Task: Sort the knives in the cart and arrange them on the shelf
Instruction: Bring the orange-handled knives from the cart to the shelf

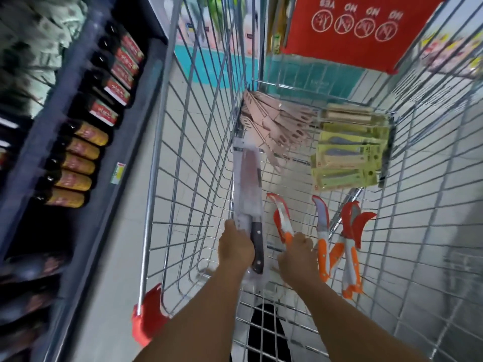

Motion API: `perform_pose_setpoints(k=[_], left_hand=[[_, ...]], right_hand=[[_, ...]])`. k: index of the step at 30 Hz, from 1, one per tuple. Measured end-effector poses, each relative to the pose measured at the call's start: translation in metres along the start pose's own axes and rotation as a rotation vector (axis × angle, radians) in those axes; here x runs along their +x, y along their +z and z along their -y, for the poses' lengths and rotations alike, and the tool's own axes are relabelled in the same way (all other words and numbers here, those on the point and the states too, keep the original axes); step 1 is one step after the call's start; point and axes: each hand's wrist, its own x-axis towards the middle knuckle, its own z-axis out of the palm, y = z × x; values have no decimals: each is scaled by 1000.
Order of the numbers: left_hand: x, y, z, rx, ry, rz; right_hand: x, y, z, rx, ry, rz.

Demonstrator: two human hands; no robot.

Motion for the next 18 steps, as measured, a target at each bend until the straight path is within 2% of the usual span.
perform_pose_setpoints(k=[6, 10, 18], left_hand=[[-43, -21, -5, -29, -29, -20], [-76, -46, -11, -61, 18, -33], [-152, -101, -7, -136, 199, -43]], right_hand=[[-32, -17, 1, 238, -72, 112], [-57, -31, 11, 338, -68, 6], [-133, -75, 35, 554, -212, -209]])
